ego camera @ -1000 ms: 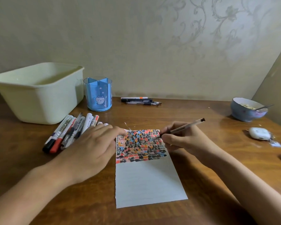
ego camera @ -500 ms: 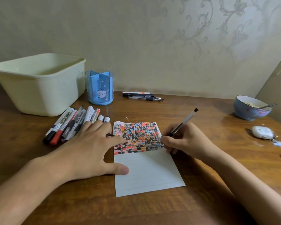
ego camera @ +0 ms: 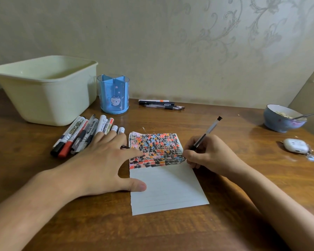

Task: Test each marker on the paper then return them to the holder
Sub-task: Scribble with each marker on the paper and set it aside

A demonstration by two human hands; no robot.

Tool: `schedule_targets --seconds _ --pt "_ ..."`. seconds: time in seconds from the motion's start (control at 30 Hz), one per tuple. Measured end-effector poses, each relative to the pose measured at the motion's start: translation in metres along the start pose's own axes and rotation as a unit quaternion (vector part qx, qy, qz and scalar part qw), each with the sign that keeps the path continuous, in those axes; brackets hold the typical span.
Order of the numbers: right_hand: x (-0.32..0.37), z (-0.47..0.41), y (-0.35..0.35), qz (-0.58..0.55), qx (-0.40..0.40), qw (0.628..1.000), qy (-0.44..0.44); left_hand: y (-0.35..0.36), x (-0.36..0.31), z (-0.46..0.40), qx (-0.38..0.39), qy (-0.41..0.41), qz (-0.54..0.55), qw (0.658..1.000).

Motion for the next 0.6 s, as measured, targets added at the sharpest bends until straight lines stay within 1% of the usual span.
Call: schedule_targets --seconds 0.17,0.37,0.5,0.6 --pt "0.0001 -0.0012 -0.0005 0.027 0.001 1.0 0.005 -0.0004 -0.0005 0.0005 -0.002 0.004 0.001 1.0" --pt "0.0007 -0.0001 0.0006 0.014 0.0 1.0 -0.013 0.0008 0.0006 0.0007 -0.016 0.012 0.0 1.0" --pt "-0.0011 -0.0009 -0.0012 0.02 -0.009 1.0 0.001 -0.001 -0.0011 0.0 -0.016 0.014 -0.002 1.0" --pt "-0.0005 -0.0001 -0.0004 0.009 -0.006 1.0 -0.008 -0.0008 -0.0013 0.0007 -0.015 0.015 -0.004 1.0"
Point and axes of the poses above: each hand's wrist, its own z-axis away from the middle knuckle, its own y-axis out of the palm, x = y × z, the point moved 2 cm from there along -z, towards the middle knuckle, and after that the axes turned 10 degrees about -y, right-handed, at the moved point
